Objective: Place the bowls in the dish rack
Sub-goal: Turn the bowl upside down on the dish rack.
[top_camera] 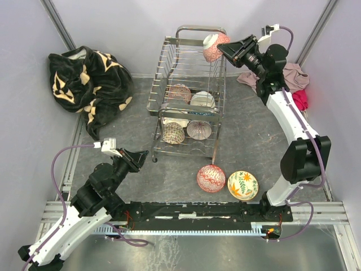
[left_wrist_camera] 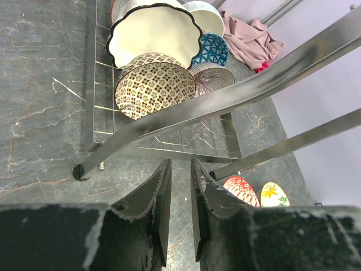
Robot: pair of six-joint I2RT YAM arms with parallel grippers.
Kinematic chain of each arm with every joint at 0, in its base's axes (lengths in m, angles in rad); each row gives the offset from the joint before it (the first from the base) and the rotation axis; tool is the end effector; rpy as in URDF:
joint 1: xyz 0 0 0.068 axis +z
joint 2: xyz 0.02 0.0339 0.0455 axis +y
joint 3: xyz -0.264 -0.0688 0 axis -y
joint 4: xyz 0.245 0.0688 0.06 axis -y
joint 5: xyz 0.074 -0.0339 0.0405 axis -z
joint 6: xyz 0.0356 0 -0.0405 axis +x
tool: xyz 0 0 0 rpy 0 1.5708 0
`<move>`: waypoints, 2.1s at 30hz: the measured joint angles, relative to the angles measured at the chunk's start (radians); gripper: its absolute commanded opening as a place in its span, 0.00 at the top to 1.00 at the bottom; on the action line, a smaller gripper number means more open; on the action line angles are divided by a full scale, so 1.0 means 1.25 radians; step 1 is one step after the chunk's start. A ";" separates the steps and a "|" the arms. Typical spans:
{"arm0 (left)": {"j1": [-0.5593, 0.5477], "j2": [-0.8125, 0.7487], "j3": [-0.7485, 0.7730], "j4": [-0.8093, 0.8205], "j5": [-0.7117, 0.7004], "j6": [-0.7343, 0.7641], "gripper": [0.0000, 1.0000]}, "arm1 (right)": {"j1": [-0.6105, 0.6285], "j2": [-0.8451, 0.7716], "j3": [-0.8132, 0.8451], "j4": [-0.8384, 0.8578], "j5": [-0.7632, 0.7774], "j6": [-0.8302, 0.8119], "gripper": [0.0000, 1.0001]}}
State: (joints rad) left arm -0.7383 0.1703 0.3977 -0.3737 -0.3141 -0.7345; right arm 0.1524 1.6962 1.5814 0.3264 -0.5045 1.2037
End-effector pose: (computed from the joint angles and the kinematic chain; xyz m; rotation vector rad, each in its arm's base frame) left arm 0.0752 -0.0536 0.2562 -0.2378 1.7642 -0.8159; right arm 0.3988 0.0787 0.4291 0.3341 1.5165 1.4455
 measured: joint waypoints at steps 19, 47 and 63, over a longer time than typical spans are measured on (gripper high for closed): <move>0.000 0.006 0.000 0.000 0.001 0.000 0.74 | -0.019 -0.087 0.018 -0.315 -0.007 -0.190 0.44; 0.000 0.008 0.000 0.000 0.001 0.000 0.74 | -0.039 -0.054 0.187 -0.527 0.114 -0.324 0.42; 0.000 0.027 0.000 0.001 0.001 0.000 0.74 | -0.029 0.032 0.273 -0.454 0.030 -0.262 0.86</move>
State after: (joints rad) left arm -0.7383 0.2043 0.3977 -0.3729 -0.3130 -0.7341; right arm 0.1162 1.7363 1.9224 -0.2417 -0.4675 0.8761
